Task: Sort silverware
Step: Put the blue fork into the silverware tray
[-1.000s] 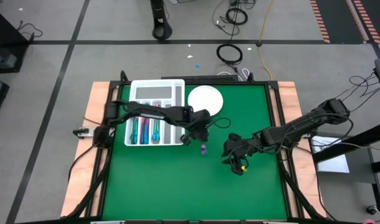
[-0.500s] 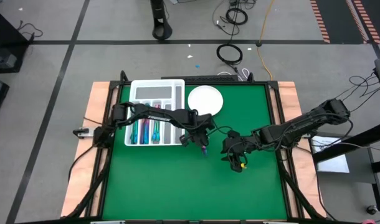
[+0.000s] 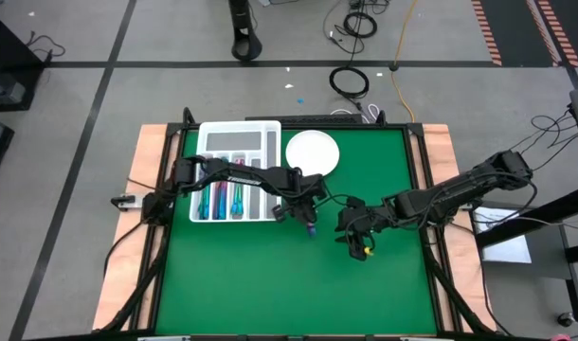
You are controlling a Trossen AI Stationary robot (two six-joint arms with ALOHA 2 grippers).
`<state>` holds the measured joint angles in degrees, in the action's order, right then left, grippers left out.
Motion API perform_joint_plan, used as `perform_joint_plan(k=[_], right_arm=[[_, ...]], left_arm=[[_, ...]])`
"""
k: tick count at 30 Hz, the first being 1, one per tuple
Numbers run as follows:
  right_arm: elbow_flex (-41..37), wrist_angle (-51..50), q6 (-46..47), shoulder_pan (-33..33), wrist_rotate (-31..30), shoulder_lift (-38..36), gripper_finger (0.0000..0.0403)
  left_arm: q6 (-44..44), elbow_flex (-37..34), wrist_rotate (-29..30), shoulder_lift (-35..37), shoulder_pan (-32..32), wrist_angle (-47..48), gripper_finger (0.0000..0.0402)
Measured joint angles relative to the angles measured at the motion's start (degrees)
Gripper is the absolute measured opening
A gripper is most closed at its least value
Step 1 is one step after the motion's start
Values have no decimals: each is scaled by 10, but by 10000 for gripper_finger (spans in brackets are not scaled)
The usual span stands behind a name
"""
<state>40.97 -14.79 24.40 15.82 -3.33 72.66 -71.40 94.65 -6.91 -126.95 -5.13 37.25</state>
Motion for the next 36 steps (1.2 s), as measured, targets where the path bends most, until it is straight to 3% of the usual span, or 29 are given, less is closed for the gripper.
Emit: perform_joint_plan(k=[6, 13, 25, 36], right_arm=[[0, 0, 0, -10, 0, 0, 137], [0, -5, 2, -13, 1, 0, 137], [0, -8, 4, -12, 4, 0, 137], [0, -15, 23, -3, 4, 0, 137]], left_arm=[[0, 25, -7, -5, 3, -5, 99], [0, 122, -16, -55, 2, 113, 99], [47, 209, -63, -81, 11, 130, 99], [66, 213, -106, -98, -20, 131, 99]])
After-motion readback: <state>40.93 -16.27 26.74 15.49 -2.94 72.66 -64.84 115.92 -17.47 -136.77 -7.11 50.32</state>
